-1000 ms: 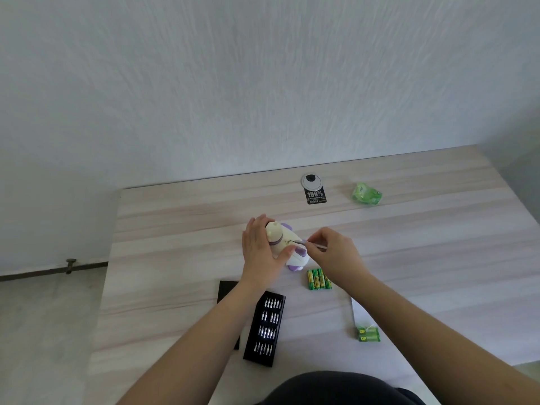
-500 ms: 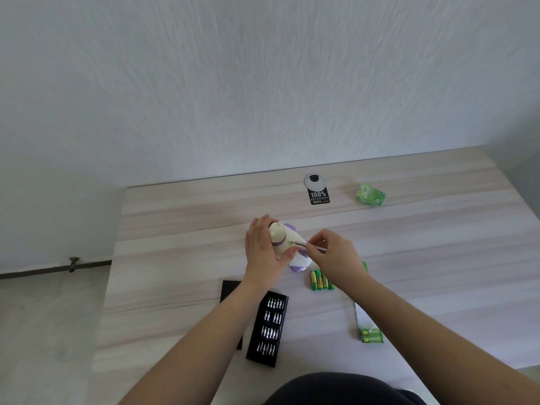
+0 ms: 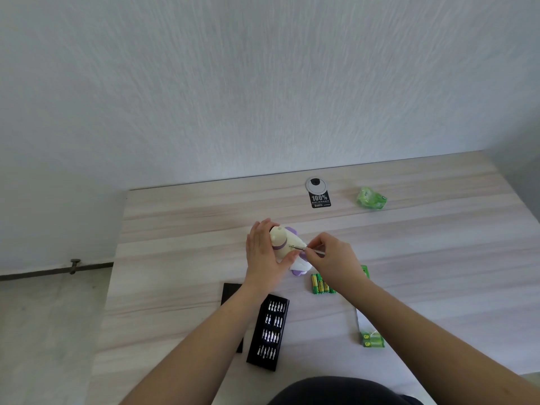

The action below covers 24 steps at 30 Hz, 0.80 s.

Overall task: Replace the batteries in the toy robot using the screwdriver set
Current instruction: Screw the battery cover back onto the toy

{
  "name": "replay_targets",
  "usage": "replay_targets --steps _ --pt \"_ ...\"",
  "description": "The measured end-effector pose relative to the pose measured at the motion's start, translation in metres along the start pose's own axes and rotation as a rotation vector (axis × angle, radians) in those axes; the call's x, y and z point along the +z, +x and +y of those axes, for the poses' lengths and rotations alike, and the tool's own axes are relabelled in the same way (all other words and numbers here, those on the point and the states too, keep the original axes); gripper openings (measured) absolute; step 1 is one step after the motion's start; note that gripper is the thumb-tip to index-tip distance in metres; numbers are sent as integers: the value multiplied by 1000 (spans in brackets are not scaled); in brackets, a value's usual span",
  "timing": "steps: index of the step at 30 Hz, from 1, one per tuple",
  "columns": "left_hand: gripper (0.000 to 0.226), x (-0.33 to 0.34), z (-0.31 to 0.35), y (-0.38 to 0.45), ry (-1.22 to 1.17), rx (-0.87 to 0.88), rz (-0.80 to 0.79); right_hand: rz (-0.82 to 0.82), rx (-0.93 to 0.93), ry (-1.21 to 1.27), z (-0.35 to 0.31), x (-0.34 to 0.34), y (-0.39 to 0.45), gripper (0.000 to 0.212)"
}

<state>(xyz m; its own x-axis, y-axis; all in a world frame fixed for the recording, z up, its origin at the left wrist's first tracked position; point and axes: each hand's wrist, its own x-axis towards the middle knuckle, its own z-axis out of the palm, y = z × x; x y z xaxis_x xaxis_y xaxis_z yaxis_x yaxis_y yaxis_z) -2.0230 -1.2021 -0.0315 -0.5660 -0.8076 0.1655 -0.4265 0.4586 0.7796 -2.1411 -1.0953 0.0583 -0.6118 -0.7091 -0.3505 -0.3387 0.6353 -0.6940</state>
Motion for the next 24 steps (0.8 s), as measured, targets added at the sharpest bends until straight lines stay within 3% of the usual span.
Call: replay_targets --steps 16,24 --pt "74 0 0 -1 -13 -7 2 -8 -34 -108 -2 3 6 6" --pt "71 -1 1 -1 -7 -11 -5 -38 -152 -443 -19 -4 15 13"
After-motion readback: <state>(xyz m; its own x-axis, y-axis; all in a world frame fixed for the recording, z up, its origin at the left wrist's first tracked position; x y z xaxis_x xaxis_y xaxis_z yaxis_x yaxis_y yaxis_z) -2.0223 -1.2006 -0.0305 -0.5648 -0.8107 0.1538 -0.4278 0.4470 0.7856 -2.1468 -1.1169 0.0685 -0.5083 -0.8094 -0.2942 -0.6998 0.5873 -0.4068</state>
